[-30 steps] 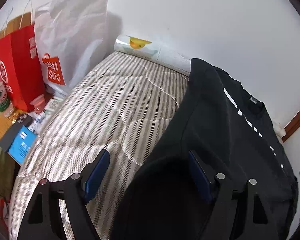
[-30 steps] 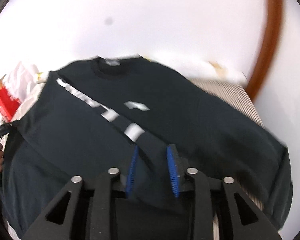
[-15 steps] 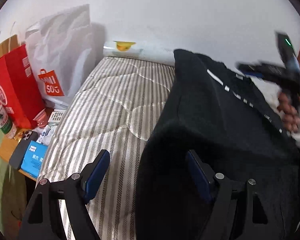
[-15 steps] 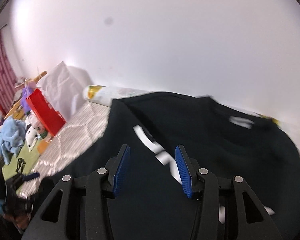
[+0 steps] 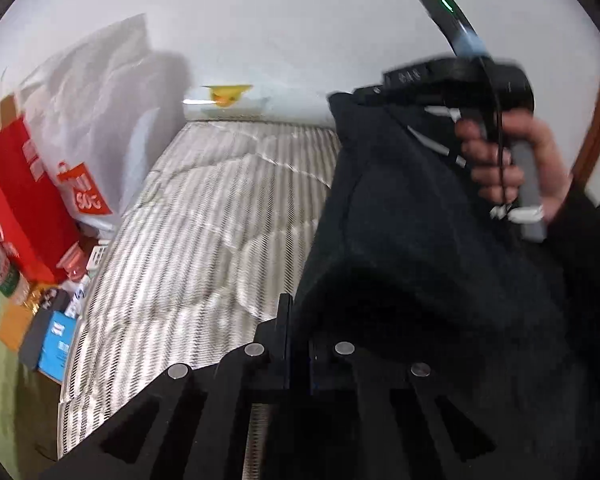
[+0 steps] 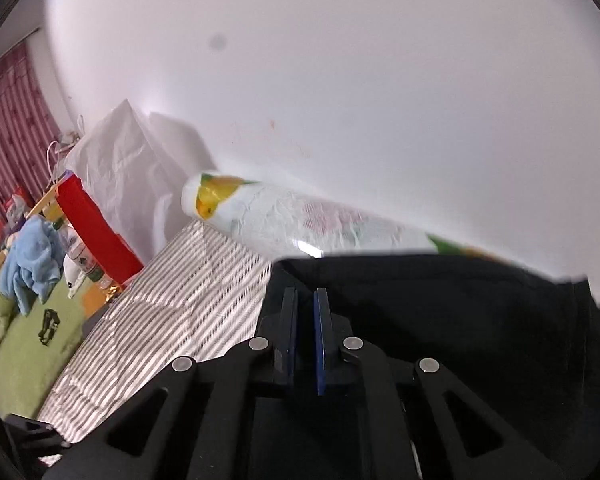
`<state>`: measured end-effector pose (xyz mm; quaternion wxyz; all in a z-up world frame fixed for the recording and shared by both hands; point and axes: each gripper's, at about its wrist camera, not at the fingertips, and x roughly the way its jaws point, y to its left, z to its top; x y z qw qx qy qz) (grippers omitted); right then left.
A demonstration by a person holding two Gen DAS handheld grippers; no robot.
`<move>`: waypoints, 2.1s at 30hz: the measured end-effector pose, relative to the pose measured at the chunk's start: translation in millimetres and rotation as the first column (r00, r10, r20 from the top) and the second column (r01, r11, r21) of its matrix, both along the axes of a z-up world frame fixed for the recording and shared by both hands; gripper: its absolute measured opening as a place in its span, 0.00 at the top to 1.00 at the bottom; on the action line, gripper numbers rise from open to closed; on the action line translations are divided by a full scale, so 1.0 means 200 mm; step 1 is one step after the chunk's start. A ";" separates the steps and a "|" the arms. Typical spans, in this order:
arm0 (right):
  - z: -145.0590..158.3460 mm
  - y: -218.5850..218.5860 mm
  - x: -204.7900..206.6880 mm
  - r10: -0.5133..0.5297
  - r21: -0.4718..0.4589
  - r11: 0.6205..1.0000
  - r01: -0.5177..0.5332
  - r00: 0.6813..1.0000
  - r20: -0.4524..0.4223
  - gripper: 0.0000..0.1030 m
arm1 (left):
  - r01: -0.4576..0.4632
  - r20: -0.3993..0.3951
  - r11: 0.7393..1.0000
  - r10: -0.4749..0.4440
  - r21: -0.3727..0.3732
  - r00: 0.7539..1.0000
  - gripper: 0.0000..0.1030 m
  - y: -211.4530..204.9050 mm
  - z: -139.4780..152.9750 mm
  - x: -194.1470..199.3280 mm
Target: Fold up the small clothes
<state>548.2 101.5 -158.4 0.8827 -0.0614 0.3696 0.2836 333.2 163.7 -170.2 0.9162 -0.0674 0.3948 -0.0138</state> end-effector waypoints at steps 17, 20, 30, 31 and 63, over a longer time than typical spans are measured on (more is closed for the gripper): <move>0.11 -0.15 -0.08 -0.116 0.052 0.992 0.115 0.993 0.012 0.81 | -0.085 -0.031 0.996 0.084 -0.020 0.996 0.57 0.07 -0.01 0.00; 0.24 -0.37 -0.28 -0.177 0.051 0.983 0.175 0.984 0.035 0.66 | -0.090 0.014 0.996 0.091 -0.023 0.996 0.37 0.07 0.03 -0.03; 0.47 -1.54 -1.33 -0.509 -0.119 0.836 0.536 0.837 0.199 0.41 | -0.093 0.081 0.996 0.094 -0.013 0.992 0.36 -0.04 0.22 -0.26; 0.45 -1.69 -1.44 -0.552 -0.135 0.803 0.580 0.810 0.199 0.40 | -0.084 0.084 0.996 0.084 -0.008 0.993 0.36 -0.08 0.25 -0.30; -0.01 -2.79 -2.17 -0.787 -0.117 0.608 0.785 0.616 0.042 0.90 | 0.025 0.038 0.997 -0.022 -0.080 0.999 0.33 -0.85 0.37 -0.64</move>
